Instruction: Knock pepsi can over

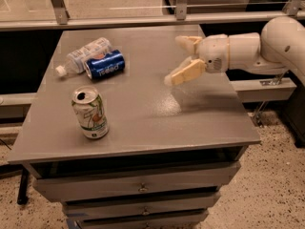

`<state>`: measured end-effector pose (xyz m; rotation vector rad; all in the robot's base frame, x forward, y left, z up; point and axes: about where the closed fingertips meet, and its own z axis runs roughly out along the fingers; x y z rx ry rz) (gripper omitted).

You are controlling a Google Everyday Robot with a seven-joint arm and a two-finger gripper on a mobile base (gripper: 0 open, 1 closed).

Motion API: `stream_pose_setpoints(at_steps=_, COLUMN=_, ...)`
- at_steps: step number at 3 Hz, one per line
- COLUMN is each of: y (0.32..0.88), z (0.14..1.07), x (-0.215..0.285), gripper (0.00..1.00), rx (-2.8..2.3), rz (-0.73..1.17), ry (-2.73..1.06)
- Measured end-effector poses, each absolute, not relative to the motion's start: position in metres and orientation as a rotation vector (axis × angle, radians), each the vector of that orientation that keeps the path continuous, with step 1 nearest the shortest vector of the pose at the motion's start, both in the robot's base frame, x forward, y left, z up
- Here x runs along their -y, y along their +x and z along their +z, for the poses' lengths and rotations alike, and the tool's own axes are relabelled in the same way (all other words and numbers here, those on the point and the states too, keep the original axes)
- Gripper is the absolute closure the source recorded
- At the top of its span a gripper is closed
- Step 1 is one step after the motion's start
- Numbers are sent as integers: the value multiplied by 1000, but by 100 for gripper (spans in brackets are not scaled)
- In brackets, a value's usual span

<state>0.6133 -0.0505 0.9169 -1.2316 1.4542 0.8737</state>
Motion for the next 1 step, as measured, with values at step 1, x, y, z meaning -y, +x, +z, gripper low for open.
stream_pose_setpoints(at_steps=1, y=615, z=916, x=53, gripper=0, rx=-1459, rz=865, ry=-1231)
